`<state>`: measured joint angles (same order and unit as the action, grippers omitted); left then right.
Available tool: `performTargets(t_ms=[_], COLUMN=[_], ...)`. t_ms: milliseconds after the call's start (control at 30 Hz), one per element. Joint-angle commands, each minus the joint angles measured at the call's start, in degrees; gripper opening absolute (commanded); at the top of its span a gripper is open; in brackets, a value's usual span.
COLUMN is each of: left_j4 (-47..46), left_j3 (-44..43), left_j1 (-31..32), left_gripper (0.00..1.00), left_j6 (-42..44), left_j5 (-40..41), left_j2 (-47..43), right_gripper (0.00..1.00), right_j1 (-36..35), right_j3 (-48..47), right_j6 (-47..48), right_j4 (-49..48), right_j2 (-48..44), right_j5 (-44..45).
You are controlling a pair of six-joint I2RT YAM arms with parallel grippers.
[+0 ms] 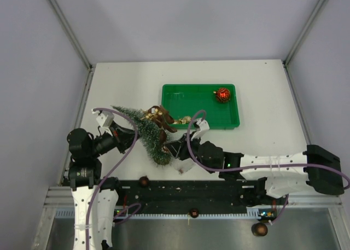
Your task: Decorate the small christmas tree
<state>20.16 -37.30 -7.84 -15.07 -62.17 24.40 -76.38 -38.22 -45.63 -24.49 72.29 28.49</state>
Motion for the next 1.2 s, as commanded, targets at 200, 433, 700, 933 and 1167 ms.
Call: performTargets(t_ms=[200, 433, 700, 933, 1167], left_j4=[0.40, -0.47, -8.63, -15.77, -16.29], left_j3=[-1.02, -0.15, 3.19, 8.02, 10.66], left_j1=[-0.07, -0.07, 0.01, -0.07, -0.07], left_gripper=[0.00, 0.00, 0.00, 0.00, 0.00], left_j6=[-0.22, -4.34, -14.71, -23.51, -23.86], left_j5=[-1.29, -0.76, 0.12, 3.63, 7.15], left_j2=[-0.23, -1.64, -3.31, -5.15, -5.59], right_gripper=[0.00, 0.00, 0.00, 0.00, 0.00], right_j1=[-0.70, -0.70, -0.61, -0.53, 1.23], right_j3=[2.80, 1.57, 0.07, 1.39, 2.45], right_j6=[-1.39, -1.48, 1.41, 0.02, -3.41], right_j4=[-2.49, -3.81, -5.56, -7.23, -8.55], right_j2=[-4.88, -2.60, -3.38, -6.02, -7.08], right_j5=[6.40, 7.10, 10.00, 10.80, 9.57])
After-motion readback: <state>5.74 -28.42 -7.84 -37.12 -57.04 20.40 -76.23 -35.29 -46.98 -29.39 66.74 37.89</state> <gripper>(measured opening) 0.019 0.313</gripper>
